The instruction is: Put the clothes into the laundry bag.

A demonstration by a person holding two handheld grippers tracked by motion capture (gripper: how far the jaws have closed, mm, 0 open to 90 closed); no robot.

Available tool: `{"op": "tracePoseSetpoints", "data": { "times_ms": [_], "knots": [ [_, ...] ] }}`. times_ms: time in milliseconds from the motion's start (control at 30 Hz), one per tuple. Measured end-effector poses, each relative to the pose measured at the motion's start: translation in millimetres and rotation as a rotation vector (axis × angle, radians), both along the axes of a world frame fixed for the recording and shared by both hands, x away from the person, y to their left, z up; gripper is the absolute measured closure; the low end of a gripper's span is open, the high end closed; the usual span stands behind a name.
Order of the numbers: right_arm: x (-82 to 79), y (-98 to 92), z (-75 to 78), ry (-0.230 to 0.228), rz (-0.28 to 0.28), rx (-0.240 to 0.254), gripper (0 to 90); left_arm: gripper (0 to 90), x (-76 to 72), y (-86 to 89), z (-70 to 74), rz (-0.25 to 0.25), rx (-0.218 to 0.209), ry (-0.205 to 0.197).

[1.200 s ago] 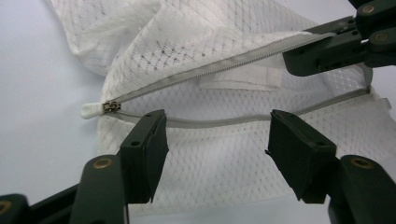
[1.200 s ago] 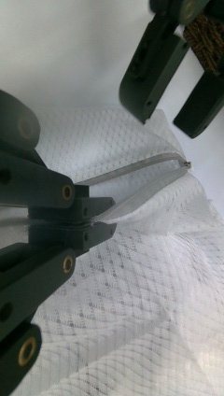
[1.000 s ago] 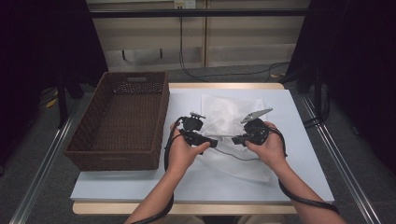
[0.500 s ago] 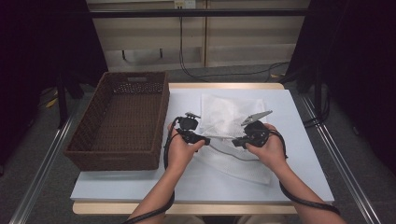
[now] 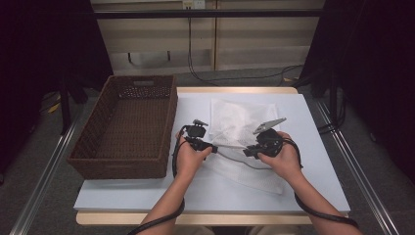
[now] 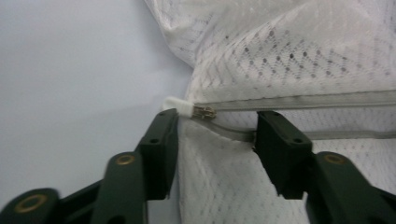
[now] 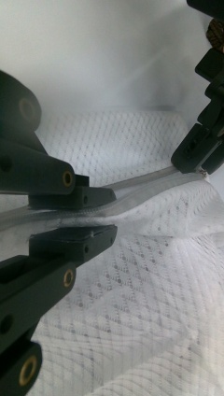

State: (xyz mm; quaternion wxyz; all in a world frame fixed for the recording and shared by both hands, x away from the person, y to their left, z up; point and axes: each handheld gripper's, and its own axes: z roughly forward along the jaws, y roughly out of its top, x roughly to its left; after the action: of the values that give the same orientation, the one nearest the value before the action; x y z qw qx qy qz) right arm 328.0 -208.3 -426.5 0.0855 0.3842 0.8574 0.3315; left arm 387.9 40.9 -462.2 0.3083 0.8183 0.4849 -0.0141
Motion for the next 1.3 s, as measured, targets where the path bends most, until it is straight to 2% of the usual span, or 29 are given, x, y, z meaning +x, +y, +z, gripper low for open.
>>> {"op": "tracePoseSetpoints", "data": {
  "times_ms": [67,100,233,267,400,500,533,733,1033,1167,1233,1300],
  "knots": [
    [-0.5,-0.8,-1.4,0.003,0.002,0.006,79.1,58.7,-1.0,-0.2,-0.2,-0.007,0.006,0.006],
    [-0.6,-1.7,-2.9,-0.002,0.007,0.011,76.6,64.8,-2.0,0.1,-0.9,0.003,0.005,0.024],
    [-3.2,-1.5,-2.2,0.002,-0.003,0.010,72.9,74.5,-4.7,0.1,0.5,-0.003,0.008,0.051],
    [-3.9,-1.5,-2.0,0.002,-0.007,0.012,71.4,79.3,-5.5,-0.3,1.0,0.000,0.012,0.056],
    [-5.8,-3.2,-1.8,0.003,-0.007,0.021,67.7,89.1,-9.6,0.1,4.3,-0.001,0.020,0.070],
    [-7.6,-5.9,-2.3,0.000,-0.015,0.025,67.0,90.0,-12.2,2.9,5.6,-0.018,0.018,0.079],
    [-7.8,-6.9,-2.7,0.004,-0.020,0.030,66.2,90.0,-13.9,2.8,6.0,-0.008,0.004,0.082],
    [-10.4,-15.1,-4.1,0.007,-0.034,0.039,63.2,90.0,-24.2,7.5,8.6,-0.017,-0.001,0.079],
    [-17.6,-19.2,-1.2,0.017,-0.039,0.037,57.3,90.0,-44.4,13.7,6.8,-0.027,0.029,0.084],
    [-20.7,-22.4,-0.6,0.033,-0.056,0.038,55.5,90.0,-52.3,18.4,5.6,-0.023,0.024,0.091],
    [-21.7,-25.2,1.1,0.031,-0.047,0.042,54.5,90.0,-55.8,20.5,5.8,-0.020,0.032,0.085],
    [-22.4,-28.4,4.1,0.028,-0.068,0.050,55.2,90.0,-58.5,22.4,5.2,-0.013,0.027,0.085]
  ]
}}
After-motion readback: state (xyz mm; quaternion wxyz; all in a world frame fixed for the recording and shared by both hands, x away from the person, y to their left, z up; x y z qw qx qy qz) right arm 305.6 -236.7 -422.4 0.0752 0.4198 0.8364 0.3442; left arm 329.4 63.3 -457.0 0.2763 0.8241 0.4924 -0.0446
